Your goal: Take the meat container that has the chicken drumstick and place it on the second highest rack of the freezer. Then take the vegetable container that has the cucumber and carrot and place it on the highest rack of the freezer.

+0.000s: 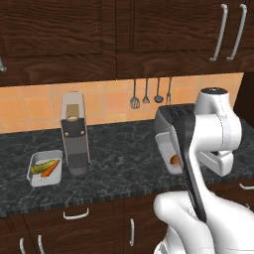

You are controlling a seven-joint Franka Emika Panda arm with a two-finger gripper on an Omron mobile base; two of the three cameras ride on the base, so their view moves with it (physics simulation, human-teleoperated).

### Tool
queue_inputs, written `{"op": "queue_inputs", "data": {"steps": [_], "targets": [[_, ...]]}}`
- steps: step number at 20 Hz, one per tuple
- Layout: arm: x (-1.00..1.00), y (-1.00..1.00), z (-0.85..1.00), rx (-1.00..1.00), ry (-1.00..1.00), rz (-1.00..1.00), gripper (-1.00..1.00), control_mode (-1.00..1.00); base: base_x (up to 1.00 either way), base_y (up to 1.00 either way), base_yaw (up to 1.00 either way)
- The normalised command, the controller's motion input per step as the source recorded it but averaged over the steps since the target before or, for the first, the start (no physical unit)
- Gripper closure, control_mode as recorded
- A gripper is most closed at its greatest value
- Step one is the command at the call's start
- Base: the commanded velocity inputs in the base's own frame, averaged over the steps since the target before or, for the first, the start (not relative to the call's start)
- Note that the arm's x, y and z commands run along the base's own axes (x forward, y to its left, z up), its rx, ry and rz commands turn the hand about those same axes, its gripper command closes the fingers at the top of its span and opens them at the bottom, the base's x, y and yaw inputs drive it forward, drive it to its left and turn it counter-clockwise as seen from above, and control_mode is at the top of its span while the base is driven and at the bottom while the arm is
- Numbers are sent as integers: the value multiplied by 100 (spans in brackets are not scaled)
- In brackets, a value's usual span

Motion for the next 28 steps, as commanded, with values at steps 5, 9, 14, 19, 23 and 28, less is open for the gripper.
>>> {"op": "queue_inputs", "data": {"steps": [5,9,14,19,23,28], "targets": [[-39,0,2,0,0,0,100,-100,0,0,0],[-27,0,0,0,0,0,100,-100,0,0,0],[2,-6,15,0,0,0,100,-100,0,0,0],[0,-11,3,0,0,0,100,-100,0,0,0],[2,-14,0,0,0,0,100,-100,0,0,0],[0,-4,0,0,0,0,100,-100,0,0,0]]}}
